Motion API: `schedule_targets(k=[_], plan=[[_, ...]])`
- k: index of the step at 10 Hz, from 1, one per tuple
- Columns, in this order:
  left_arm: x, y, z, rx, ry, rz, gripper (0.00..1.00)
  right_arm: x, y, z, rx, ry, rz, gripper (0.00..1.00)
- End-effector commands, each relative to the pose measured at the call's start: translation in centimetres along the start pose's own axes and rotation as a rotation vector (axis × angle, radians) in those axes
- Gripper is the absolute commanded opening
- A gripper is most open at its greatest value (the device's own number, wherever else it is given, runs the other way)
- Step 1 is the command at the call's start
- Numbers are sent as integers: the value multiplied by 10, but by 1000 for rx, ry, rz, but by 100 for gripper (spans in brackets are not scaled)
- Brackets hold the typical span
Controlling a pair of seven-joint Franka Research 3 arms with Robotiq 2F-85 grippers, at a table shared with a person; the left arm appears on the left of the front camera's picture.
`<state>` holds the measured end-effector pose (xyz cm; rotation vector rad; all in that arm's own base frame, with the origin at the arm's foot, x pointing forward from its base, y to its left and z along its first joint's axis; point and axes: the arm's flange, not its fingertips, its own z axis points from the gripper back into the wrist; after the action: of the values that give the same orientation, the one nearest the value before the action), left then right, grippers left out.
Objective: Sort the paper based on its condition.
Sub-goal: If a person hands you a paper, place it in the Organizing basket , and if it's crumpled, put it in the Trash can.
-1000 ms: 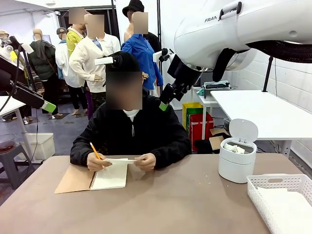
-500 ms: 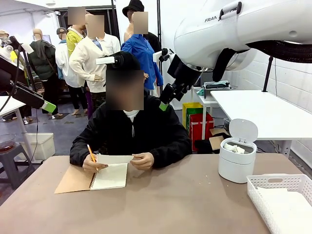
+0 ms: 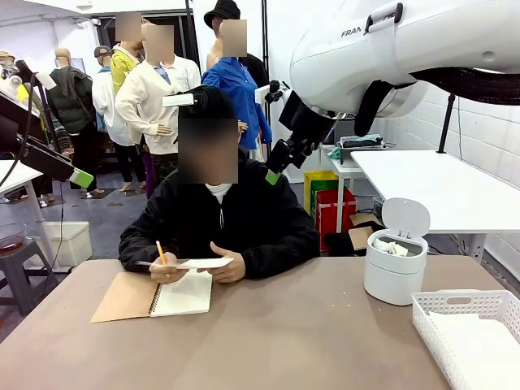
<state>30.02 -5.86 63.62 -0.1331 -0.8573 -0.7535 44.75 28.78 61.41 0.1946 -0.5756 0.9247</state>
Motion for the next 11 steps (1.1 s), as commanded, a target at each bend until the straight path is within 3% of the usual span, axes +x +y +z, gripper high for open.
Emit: schedule_targets(k=[1,11], plan=[[0,0,0,5,3,1,100,0,0,0,0,-1,0,100],[0,0,0,5,3,1,100,0,0,0,0,-1,0,100]])
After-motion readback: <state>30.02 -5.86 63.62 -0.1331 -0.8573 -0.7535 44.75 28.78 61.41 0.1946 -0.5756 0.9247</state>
